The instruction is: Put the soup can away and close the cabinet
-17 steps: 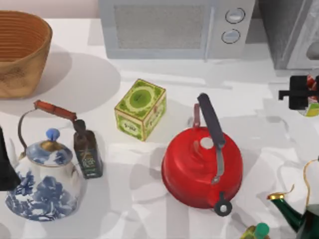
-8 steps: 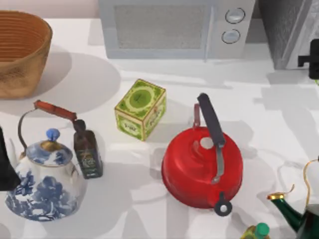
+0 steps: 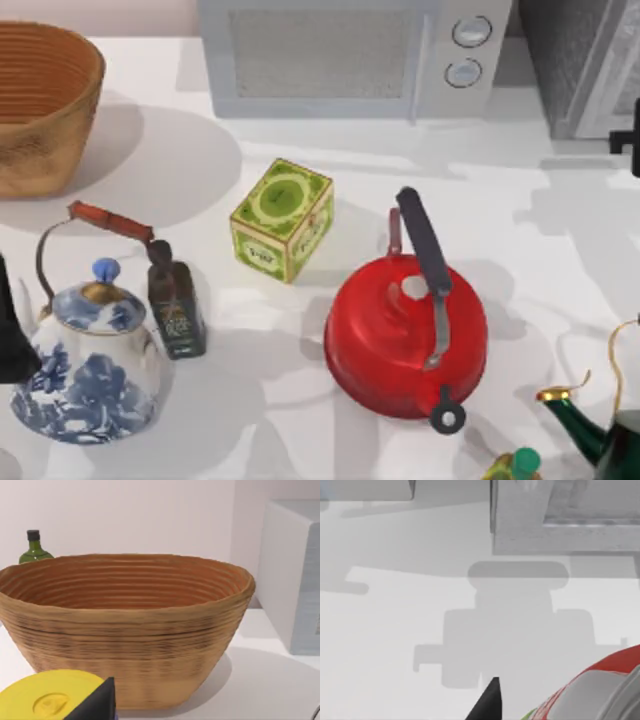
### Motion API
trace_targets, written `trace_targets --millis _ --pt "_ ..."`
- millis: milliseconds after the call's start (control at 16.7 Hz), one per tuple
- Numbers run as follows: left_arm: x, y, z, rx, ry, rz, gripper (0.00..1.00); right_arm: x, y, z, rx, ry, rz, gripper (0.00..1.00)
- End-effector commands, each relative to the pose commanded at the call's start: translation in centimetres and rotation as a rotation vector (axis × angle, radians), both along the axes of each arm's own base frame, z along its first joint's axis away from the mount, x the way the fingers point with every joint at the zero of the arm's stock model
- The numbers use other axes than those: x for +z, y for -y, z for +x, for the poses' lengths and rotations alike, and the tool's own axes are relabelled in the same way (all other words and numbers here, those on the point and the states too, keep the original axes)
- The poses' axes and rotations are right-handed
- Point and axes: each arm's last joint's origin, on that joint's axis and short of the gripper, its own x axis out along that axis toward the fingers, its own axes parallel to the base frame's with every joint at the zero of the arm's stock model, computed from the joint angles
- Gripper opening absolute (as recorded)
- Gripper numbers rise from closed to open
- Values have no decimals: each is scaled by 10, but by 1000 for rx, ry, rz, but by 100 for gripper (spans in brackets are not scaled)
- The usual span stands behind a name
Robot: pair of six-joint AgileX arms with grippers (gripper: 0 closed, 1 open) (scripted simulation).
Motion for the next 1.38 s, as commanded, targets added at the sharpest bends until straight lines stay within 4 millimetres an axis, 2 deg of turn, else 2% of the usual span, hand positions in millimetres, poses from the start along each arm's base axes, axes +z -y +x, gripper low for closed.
trace_targets --millis 180,420,600,720,840,1020,1140,1380 --pt "0 0 0 0 0 0 100 8 9 -36 0 101 9 0" --pt "0 0 0 0 0 0 100 14 23 -103 -2 340 24 0" --pt "0 0 0 0 0 0 100 -2 30 -151 -2 533 24 0" --pt "0 0 0 0 0 0 100 -23 33 -171 -2 637 19 0" --pt "0 0 0 0 0 0 100 -47 35 -181 -2 706 11 0" --pt "0 0 0 0 0 0 100 -76 37 -186 0 756 0 0" --pt "0 0 0 0 0 0 100 -85 37 -186 3 768 -3 0" --pt "0 0 0 0 0 0 100 -86 37 -186 4 769 -3 0"
